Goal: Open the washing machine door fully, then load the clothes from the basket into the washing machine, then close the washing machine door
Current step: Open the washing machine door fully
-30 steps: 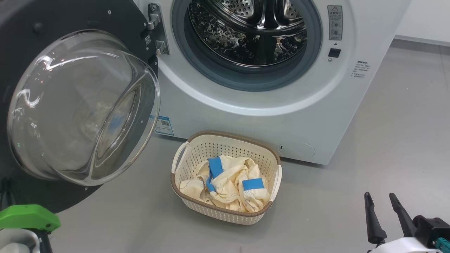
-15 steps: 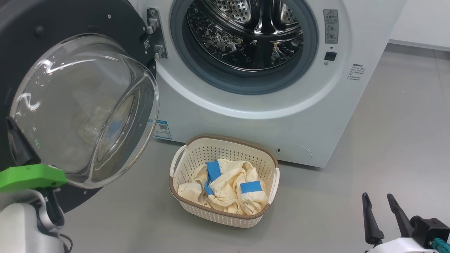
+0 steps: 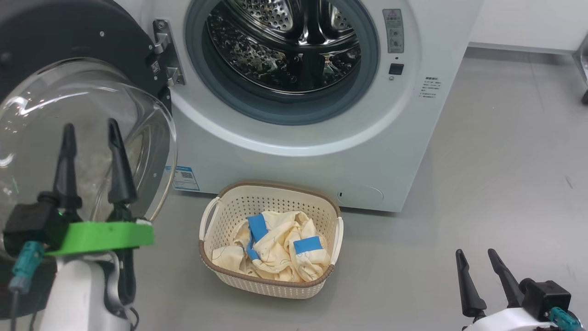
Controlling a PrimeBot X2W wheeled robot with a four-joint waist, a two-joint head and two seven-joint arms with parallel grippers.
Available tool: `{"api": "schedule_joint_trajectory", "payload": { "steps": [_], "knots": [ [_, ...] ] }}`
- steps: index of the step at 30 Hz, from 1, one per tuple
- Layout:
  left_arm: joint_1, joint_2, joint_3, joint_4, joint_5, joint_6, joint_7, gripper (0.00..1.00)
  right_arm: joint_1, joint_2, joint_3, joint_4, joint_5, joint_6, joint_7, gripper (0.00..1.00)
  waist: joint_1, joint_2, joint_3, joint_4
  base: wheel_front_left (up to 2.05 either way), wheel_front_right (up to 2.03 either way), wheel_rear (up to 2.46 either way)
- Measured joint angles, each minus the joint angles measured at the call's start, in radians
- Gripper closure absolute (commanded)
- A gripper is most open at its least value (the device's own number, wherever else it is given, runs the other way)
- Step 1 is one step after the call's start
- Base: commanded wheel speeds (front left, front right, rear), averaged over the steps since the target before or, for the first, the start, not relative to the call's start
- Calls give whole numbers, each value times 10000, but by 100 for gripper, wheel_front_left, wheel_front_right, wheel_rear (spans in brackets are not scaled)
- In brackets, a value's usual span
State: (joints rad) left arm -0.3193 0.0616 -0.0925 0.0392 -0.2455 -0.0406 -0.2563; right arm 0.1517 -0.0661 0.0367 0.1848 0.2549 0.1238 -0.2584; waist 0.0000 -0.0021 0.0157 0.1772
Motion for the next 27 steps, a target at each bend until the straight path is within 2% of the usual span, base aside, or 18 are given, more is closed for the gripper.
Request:
{"api": "schedule_joint_trajectory", "payload": {
  "steps": [16,27],
  "knots": [
    [2780,-111,-380,1597,-717,-180,19,0,-458,-104,272,-366,-75,0,0,0,0,0,266,-1310,0,0,0],
    [3434,-17,-366,2303,-621,-230,19,0,-445,-146,67,-382,-75,-2,0,0,0,0,208,-1455,0,0,0]
  ]
}}
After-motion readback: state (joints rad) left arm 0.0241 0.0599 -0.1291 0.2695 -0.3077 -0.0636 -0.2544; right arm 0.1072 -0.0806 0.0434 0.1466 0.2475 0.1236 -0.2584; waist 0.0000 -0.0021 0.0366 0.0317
